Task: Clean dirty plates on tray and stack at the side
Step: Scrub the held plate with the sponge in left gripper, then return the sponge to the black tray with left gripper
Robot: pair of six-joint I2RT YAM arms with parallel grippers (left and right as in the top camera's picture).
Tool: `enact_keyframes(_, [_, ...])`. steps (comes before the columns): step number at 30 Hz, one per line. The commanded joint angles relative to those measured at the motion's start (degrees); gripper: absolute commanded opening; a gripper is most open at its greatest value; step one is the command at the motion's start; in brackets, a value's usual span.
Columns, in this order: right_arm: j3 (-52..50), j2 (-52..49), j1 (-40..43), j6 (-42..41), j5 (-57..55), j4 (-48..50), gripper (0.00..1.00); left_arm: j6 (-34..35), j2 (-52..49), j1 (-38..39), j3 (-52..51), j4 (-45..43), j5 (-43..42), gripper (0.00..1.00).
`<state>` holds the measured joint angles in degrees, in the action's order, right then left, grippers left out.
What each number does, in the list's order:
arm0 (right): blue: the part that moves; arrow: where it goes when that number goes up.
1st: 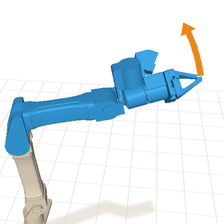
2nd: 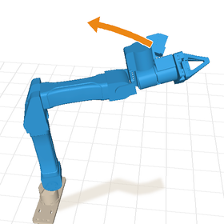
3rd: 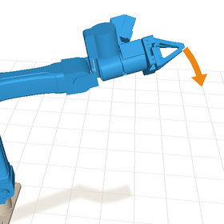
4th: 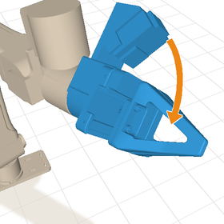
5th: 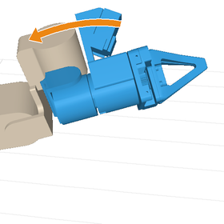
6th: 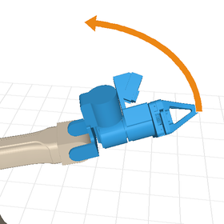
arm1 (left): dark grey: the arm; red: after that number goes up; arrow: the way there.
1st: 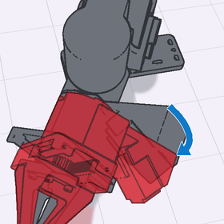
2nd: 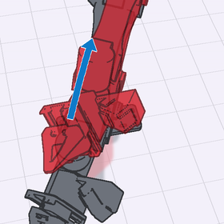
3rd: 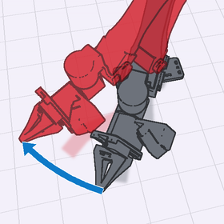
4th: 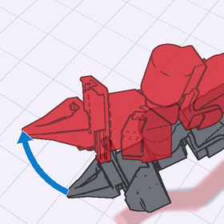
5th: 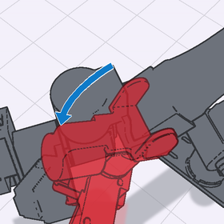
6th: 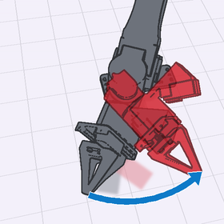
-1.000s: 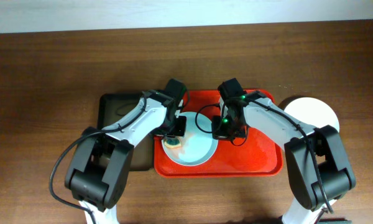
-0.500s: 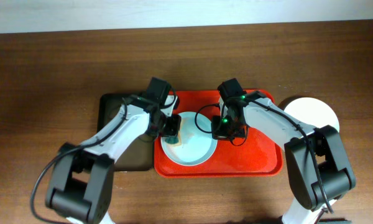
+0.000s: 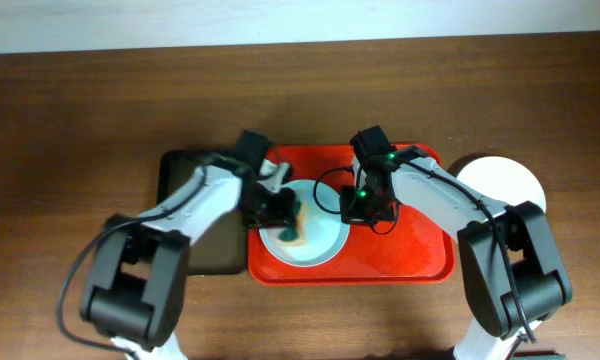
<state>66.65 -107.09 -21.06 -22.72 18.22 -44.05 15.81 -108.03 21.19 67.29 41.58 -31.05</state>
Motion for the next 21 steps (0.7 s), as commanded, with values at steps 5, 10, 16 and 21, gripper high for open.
enact_keyframes(5, [0.6,-0.1,-0.3,-0.2,0.6,0.2,0.04,-3.1,20.1,-12.4,3.5,12.2,18.4,0.00])
enact_keyframes(10, [0.6,-0.1,-0.3,-0.3,0.7,0.3,0.04,-3.0,20.0,-15.0,-0.3,16.3,32.0,0.00])
enact_keyframes(16, [0.6,-0.1,-0.3,-0.3,0.6,0.2,0.04,-3.1,19.9,-15.0,-12.2,3.7,31.6,0.00])
enact_keyframes(21, [0.6,-0.1,-0.3,-0.3,0.7,0.3,0.04,-3.1,19.8,-15.0,-17.7,-4.3,28.0,0.00])
